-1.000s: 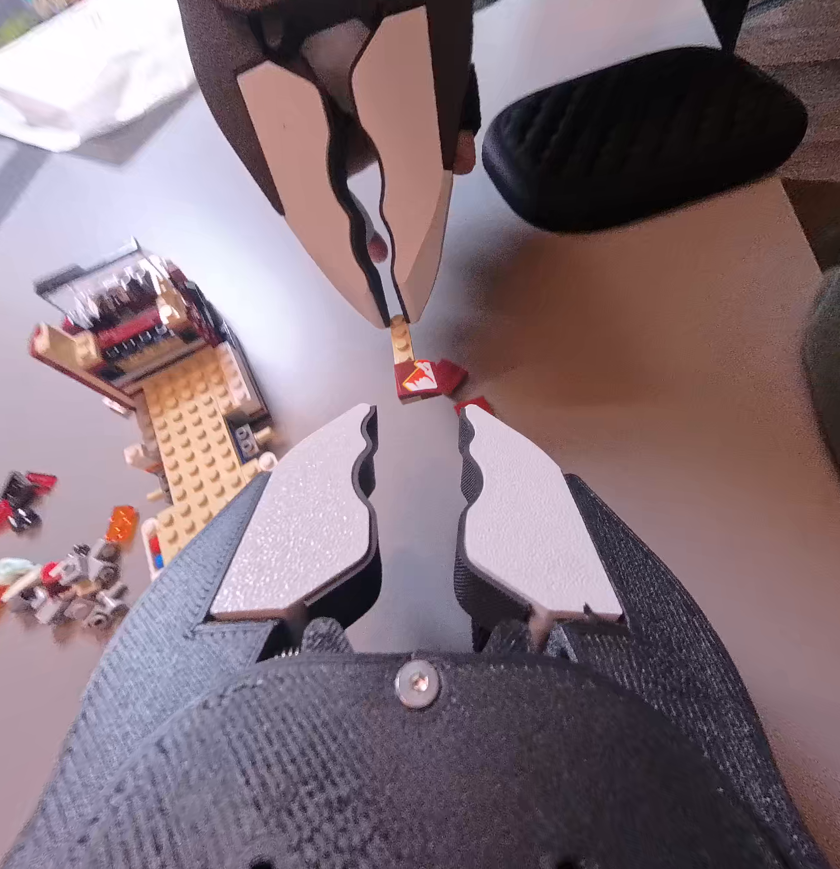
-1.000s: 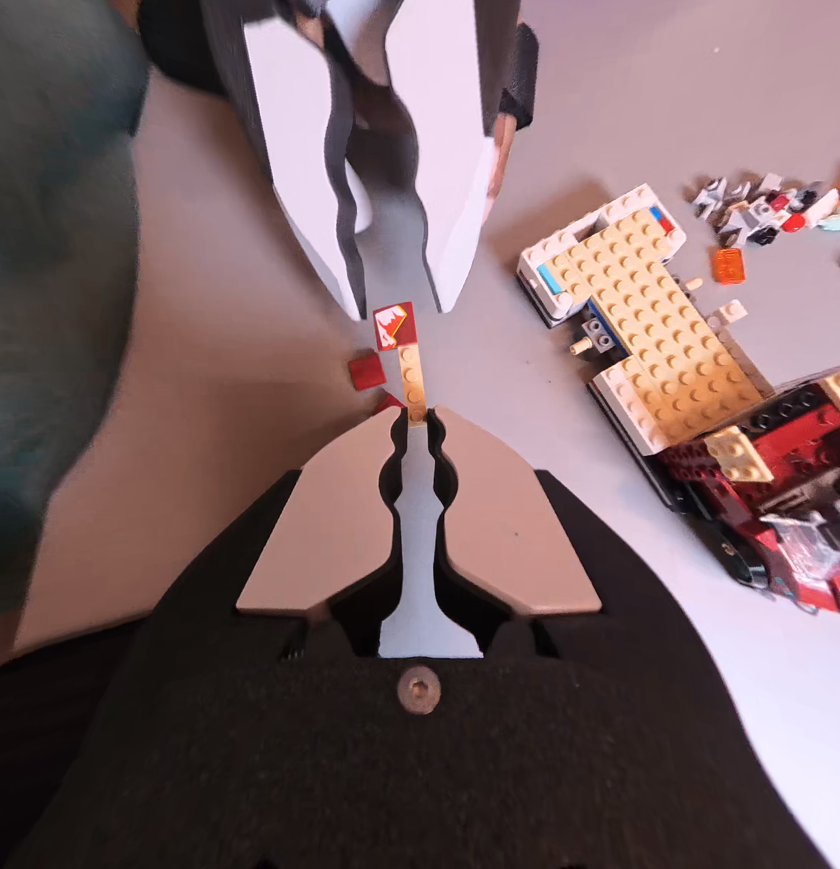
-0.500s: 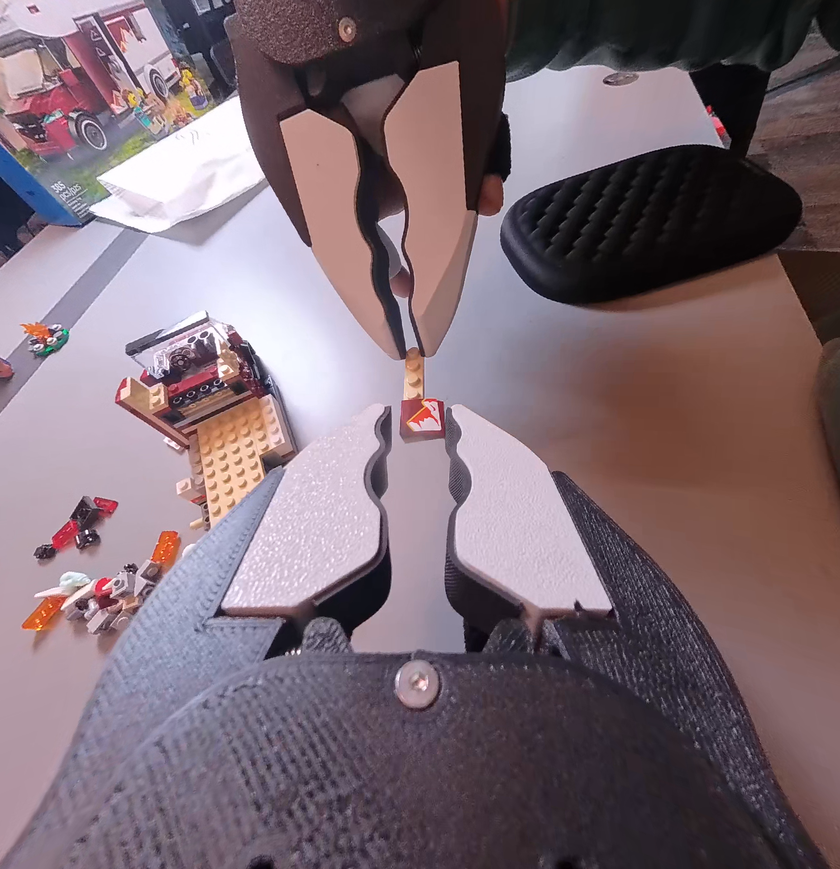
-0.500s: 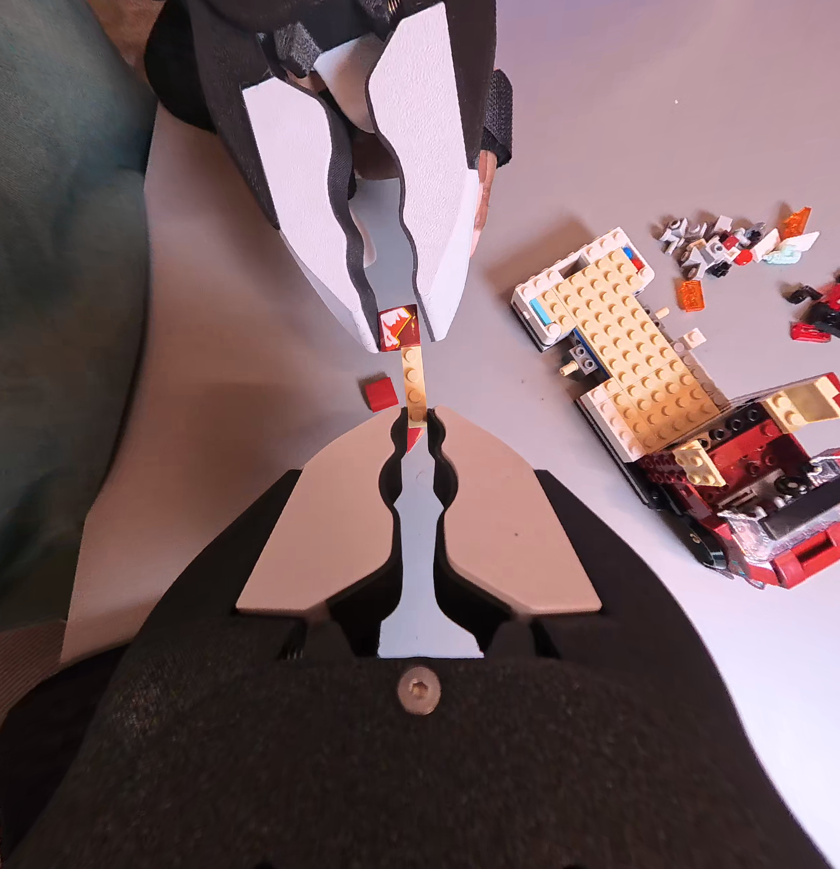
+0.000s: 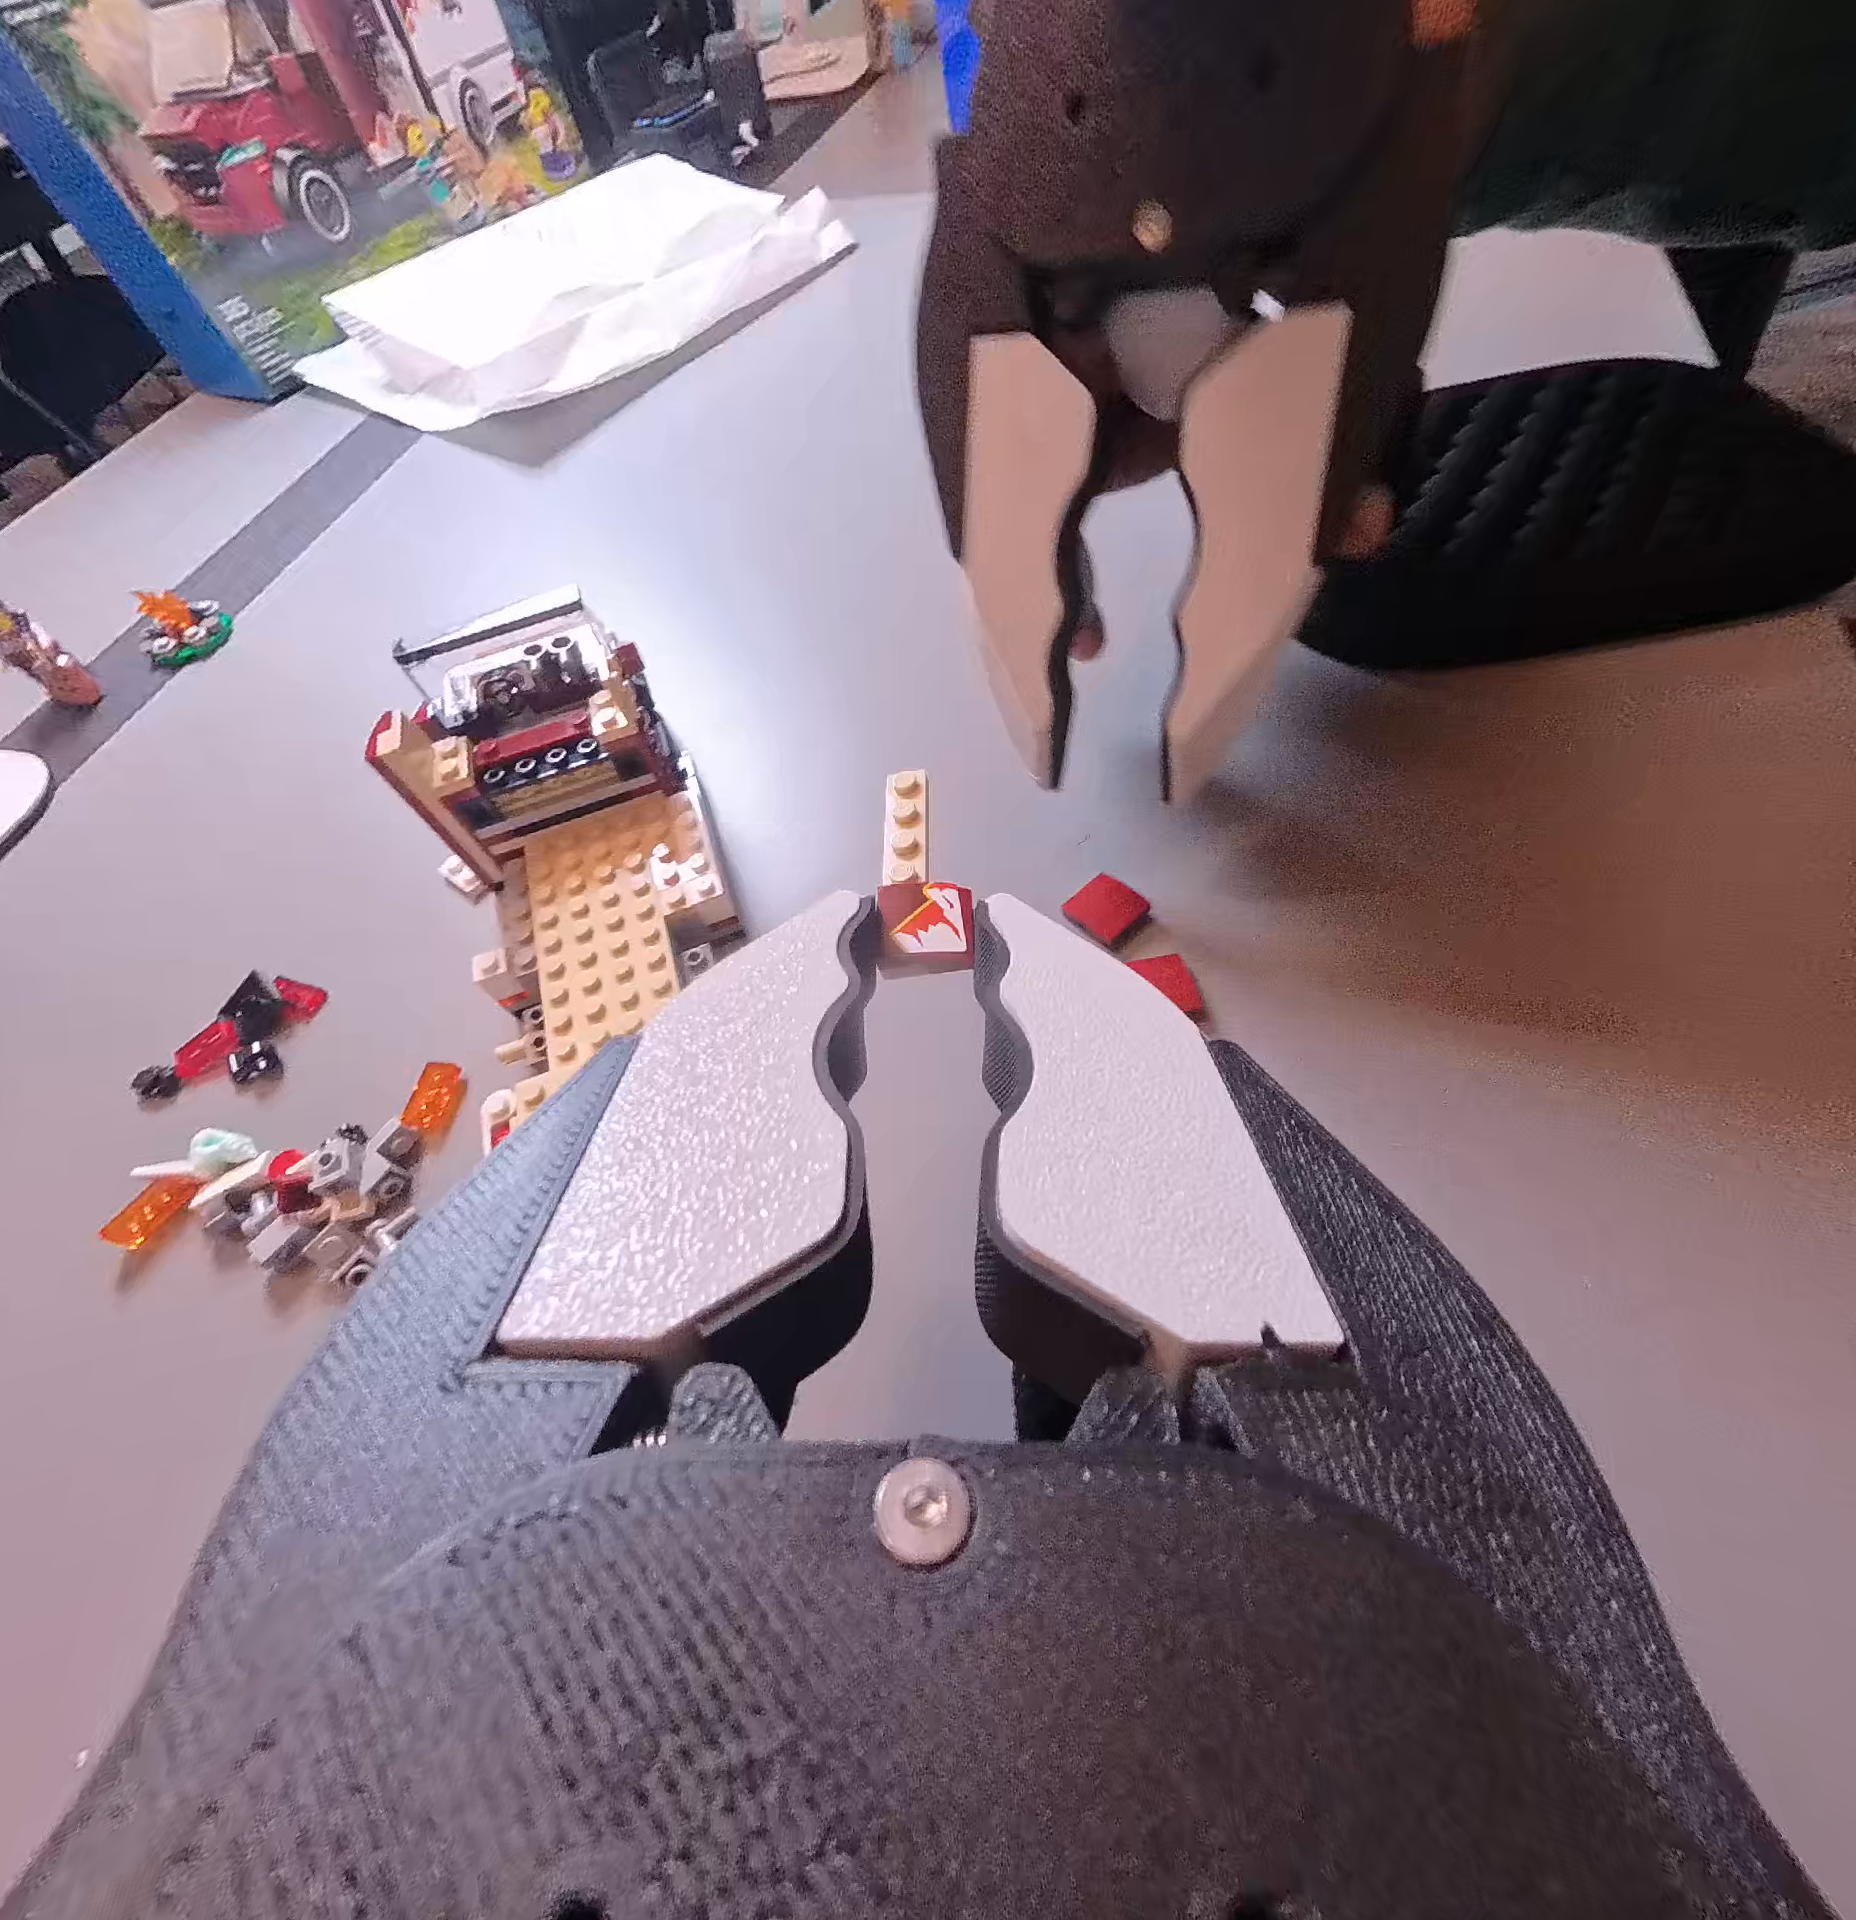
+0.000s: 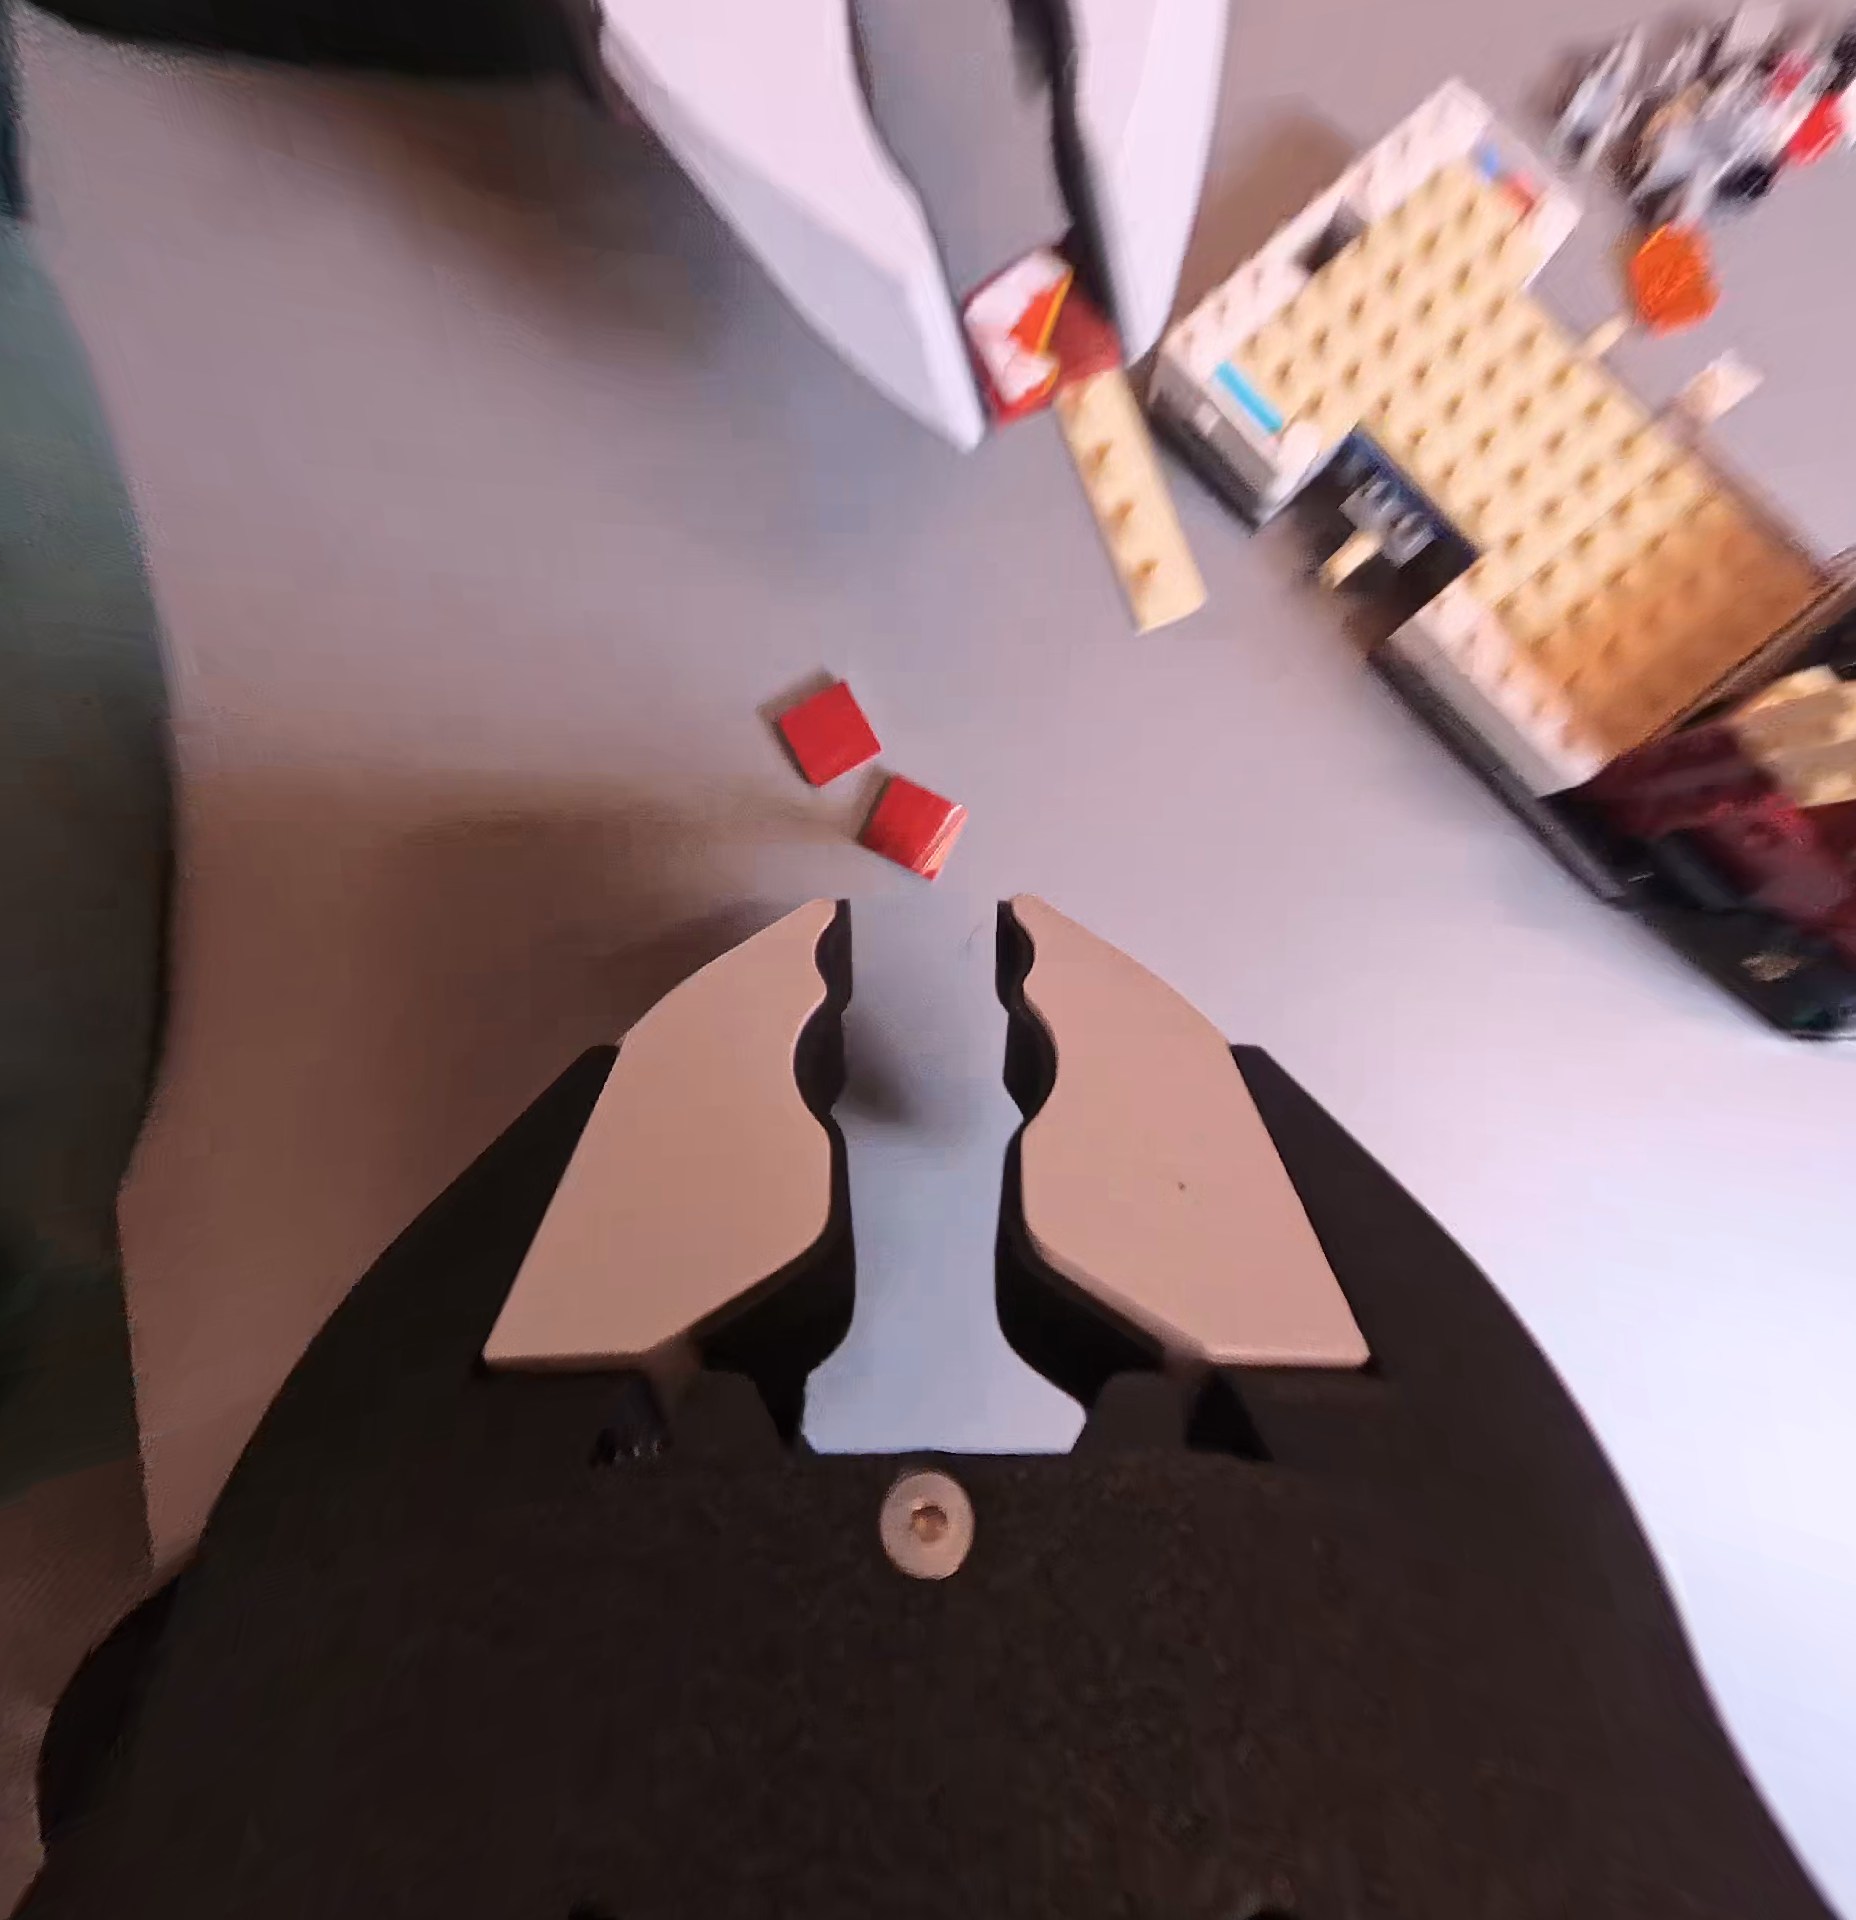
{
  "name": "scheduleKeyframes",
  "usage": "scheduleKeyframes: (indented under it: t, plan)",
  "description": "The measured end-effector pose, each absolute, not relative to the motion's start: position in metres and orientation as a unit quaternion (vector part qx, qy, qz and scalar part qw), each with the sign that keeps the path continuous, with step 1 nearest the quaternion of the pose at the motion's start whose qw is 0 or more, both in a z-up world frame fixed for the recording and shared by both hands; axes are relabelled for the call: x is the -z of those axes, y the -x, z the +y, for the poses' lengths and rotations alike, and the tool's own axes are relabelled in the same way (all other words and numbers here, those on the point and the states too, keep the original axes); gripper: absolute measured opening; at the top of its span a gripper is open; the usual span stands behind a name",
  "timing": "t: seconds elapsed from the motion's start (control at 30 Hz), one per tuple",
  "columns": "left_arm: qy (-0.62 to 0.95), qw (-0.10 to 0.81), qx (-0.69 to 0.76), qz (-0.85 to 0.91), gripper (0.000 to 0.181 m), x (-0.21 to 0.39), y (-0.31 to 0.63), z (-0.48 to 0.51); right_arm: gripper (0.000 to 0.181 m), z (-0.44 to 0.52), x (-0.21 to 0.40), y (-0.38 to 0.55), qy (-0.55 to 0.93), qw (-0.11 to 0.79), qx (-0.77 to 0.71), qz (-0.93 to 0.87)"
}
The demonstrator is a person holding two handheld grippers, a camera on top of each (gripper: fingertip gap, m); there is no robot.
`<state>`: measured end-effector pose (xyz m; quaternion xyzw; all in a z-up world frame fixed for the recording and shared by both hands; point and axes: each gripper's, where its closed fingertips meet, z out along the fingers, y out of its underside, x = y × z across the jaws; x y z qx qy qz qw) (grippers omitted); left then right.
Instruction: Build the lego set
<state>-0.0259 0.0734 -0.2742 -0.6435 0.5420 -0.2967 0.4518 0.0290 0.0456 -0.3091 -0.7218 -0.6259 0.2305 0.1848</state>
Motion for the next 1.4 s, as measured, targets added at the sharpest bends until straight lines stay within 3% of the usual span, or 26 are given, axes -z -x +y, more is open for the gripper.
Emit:
scheduleKeyframes:
  t: [0.2, 0.43, 0.73, 0.9, 1.03, 1.17, 1.4]
  plan:
    - [0.655, 0.439, 0.283, 0.545, 0.018, 0.285, 0.026, 0.076, 0.029, 0.045, 0.322, -0.017, 0.740, 0.204, -0.196, -0.610]
    - [0.659, 0.436, 0.279, 0.547, 0.018, 0.285, 0.031, 0.074, 0.029, 0.041, 0.331, -0.005, 0.709, 0.156, -0.216, -0.653]
    - [0.663, 0.425, 0.292, 0.543, 0.018, 0.290, 0.038, 0.077, 0.019, 0.026, 0.323, -0.006, 0.679, 0.179, -0.241, -0.670]
    - [0.665, 0.419, 0.294, 0.544, 0.018, 0.293, 0.038, 0.076, 0.030, 0.027, 0.327, -0.014, 0.715, 0.167, -0.223, -0.641]
    - [0.663, 0.416, 0.294, 0.548, 0.018, 0.294, 0.038, 0.074, 0.017, 0.027, 0.332, -0.009, 0.719, 0.175, -0.204, -0.641]
    - [0.663, 0.413, 0.298, 0.549, 0.018, 0.294, 0.037, 0.073, 0.017, 0.027, 0.332, -0.010, 0.715, 0.170, -0.198, -0.648]
    - [0.647, 0.407, 0.332, 0.552, 0.018, 0.288, 0.033, 0.064, 0.017, 0.046, 0.277, 0.004, 0.676, 0.251, -0.195, -0.664]
